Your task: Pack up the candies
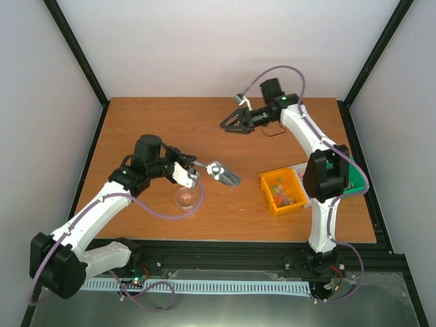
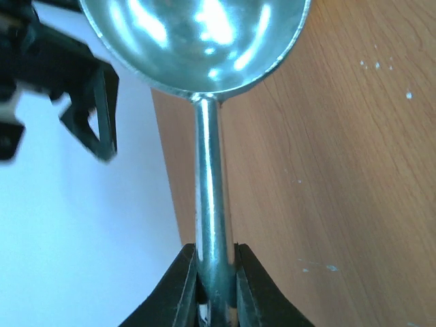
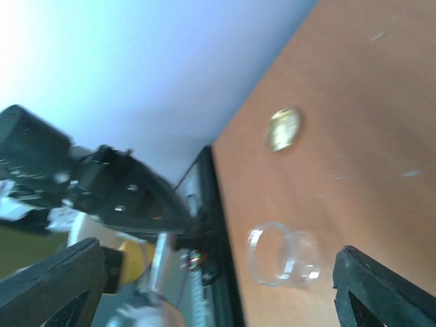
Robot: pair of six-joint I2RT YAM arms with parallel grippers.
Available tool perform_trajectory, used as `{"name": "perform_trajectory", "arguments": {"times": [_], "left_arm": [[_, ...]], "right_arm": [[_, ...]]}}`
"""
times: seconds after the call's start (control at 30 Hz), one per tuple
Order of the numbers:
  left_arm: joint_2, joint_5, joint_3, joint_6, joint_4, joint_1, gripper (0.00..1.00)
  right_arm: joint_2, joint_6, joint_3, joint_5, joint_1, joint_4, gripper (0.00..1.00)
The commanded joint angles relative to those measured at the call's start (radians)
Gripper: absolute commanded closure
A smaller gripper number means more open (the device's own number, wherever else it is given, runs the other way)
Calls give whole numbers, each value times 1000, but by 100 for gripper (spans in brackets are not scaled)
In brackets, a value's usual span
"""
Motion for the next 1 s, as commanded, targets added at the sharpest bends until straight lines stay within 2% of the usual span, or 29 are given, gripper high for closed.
{"name": "perform_trajectory", "arguments": {"times": [0.0, 0.1, 0.27, 0.4, 0.53, 0.63, 0.73, 0.8, 0.97], "left_arm": [[83, 15, 191, -233, -322, -1, 99], [137, 21, 274, -326, -397, 5, 99], [233, 44, 402, -370, -556, 26, 99], [311, 65, 507, -391, -689, 37, 99], [384, 94, 598, -424, -794, 39, 99], [428, 100, 646, -446, -848, 39, 99], [469, 100, 688, -445, -903, 39, 99], [495, 100, 716, -442, -936, 40, 99], [520, 93, 733, -440, -948, 41, 99]], "right_arm": [[-82, -68, 6, 206, -83, -6, 9], [-112, -104, 2, 270, -113, -15, 6], [-172, -198, -13, 353, -139, -34, 3], [-238, -349, -40, 330, -162, -46, 1], [-263, -564, -9, 291, -160, -179, 0], [-221, -715, 54, 275, -144, -369, 9], [-202, -803, 83, 317, -99, -465, 20], [-212, -835, 76, 340, -69, -475, 28], [-222, -843, 44, 356, -34, -481, 39]]}}
